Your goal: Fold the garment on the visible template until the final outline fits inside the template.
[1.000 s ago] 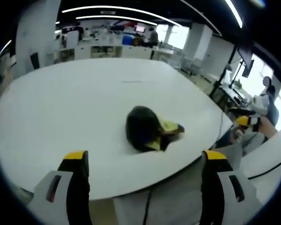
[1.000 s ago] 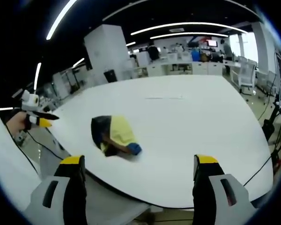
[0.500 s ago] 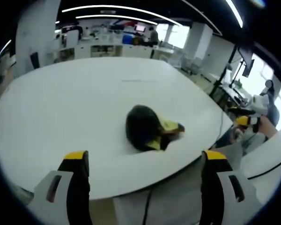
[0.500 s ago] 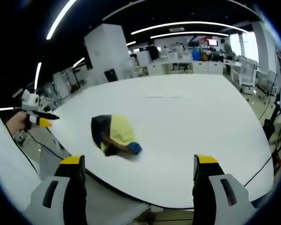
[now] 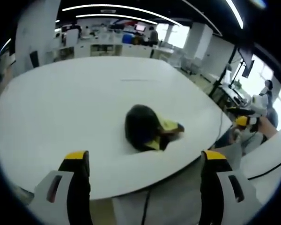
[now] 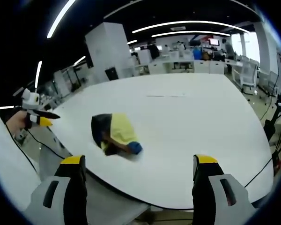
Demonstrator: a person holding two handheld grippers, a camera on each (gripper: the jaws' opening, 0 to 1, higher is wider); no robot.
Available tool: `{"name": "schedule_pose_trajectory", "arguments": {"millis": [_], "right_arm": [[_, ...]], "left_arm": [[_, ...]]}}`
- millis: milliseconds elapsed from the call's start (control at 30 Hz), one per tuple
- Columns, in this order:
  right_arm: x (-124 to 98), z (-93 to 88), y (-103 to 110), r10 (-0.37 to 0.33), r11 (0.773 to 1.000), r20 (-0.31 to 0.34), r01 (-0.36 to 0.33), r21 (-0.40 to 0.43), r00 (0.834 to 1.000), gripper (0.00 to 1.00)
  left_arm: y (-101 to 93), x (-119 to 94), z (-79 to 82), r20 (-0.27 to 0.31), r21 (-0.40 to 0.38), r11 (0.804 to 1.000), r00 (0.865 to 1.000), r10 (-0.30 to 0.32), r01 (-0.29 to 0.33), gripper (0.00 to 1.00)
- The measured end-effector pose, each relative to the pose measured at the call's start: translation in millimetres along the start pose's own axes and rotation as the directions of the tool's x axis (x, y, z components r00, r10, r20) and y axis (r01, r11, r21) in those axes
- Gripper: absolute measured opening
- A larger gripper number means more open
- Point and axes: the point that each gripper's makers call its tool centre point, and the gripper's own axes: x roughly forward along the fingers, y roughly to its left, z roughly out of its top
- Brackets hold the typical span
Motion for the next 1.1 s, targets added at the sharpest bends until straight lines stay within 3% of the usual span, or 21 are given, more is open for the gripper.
{"name": "schedule_pose_trajectory", "arguments": {"millis": [1100], "right_arm": [[28, -9.9, 2, 0.048, 0.999, -0.022, -0.048, -0.017, 0.999, 0.85]], "left_arm": [[-3.2, 22, -8.0, -0.056, 0.001, 0.999, 0.998, -0.032, 0.032, 0.9]]}}
